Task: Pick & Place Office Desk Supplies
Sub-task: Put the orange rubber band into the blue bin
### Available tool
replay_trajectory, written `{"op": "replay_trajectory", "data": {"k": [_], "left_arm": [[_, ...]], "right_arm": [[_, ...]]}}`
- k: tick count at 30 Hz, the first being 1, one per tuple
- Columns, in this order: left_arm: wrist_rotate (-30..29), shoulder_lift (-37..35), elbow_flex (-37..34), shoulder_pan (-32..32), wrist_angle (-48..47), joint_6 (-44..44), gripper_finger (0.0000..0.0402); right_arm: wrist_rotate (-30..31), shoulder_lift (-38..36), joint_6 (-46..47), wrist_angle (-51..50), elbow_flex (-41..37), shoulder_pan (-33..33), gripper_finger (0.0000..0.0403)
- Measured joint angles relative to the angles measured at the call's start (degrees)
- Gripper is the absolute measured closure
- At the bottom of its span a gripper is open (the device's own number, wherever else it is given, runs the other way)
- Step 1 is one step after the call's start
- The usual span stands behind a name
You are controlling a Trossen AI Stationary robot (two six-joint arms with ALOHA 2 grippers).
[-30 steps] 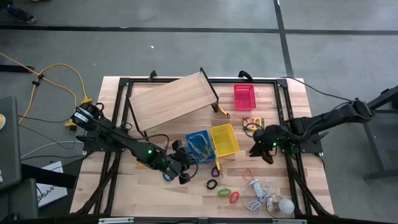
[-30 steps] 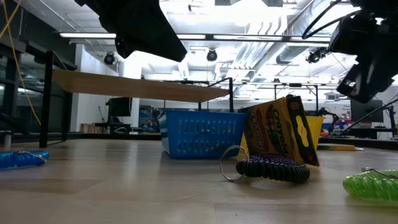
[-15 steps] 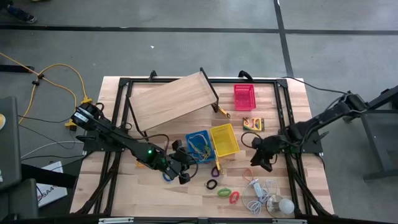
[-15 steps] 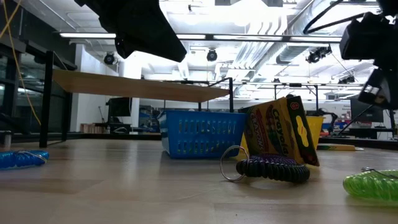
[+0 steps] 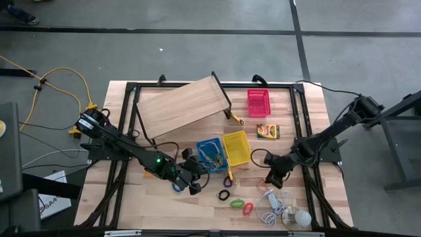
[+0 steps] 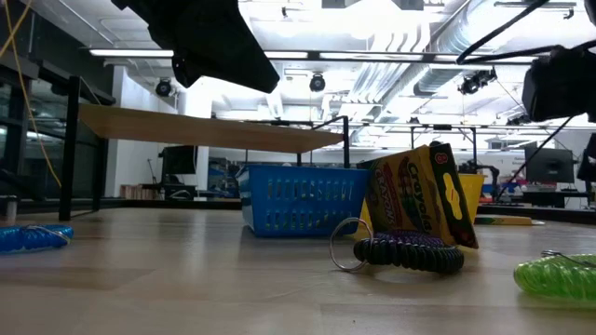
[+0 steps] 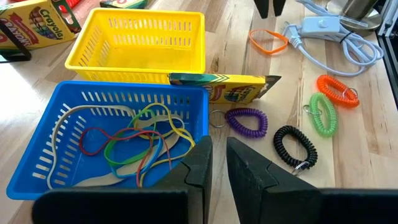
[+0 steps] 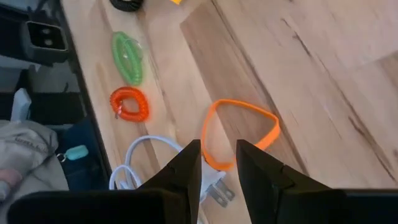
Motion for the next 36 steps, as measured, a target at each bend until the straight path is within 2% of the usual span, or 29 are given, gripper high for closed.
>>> {"op": "replay_trajectory", "data": {"k": [13,36], "left_arm": [[0.0,0.0,0.0,0.0,0.0,0.0,0.0357],[0.0,0.0,0.0,0.0,0.0,0.0,0.0357]], "right_arm": [[1.2,6.27,4.78,-0.15,0.0,0.92,0.0314],[2.66,9.21,5.22,3.3,0.0,0.92,0.0314]]}}
